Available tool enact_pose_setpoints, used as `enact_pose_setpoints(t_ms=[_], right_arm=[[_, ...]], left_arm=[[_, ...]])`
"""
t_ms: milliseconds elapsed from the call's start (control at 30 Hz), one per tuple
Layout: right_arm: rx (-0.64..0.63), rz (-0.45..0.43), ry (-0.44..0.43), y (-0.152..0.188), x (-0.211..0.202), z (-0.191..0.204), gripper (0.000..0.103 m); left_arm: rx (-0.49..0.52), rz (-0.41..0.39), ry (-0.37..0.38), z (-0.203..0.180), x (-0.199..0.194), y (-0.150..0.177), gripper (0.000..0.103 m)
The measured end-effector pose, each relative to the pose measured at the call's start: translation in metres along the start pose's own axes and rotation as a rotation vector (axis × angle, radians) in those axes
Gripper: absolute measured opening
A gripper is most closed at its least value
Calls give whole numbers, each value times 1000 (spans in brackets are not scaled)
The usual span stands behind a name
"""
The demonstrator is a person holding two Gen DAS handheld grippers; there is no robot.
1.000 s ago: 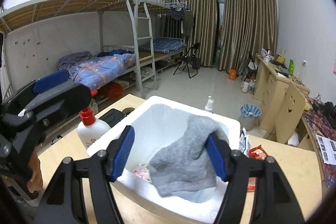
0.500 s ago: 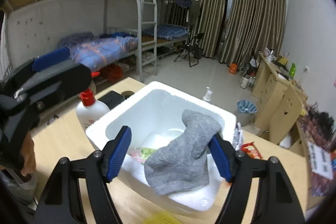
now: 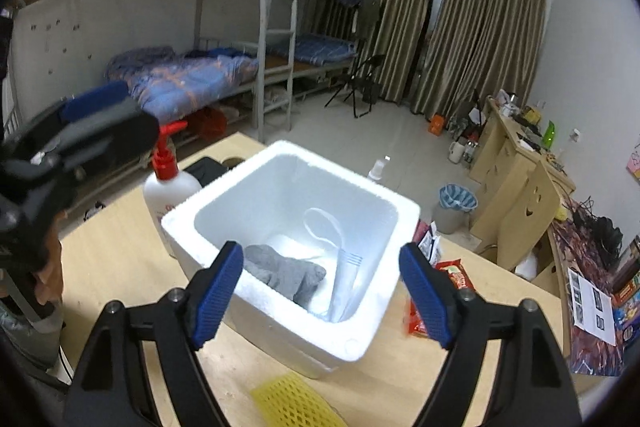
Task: Organize soft objects
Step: 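Withdraw both tools from the box back over the table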
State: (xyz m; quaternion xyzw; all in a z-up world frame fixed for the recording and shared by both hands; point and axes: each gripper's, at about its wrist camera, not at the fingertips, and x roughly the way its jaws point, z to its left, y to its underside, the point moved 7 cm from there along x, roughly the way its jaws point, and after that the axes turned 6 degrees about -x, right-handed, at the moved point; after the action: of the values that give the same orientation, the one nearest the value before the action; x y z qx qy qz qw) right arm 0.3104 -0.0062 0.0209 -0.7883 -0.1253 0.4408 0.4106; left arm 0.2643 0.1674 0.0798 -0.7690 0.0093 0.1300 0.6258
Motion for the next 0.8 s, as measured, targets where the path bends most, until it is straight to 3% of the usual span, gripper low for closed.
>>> enact_pose_setpoints(t_ms=[433,533,800], right_arm=[[41,-101,28,3,-35,3,95],[53,-125,33,4,-46,2,103],[96,-227,65,7,-85,-2,103]], left_arm=[[13,-11,4,-17,-25,-3,101],[13,-13,5,-22,-35,-3,101],[-23,-11,30,-31,-61,-2,101]])
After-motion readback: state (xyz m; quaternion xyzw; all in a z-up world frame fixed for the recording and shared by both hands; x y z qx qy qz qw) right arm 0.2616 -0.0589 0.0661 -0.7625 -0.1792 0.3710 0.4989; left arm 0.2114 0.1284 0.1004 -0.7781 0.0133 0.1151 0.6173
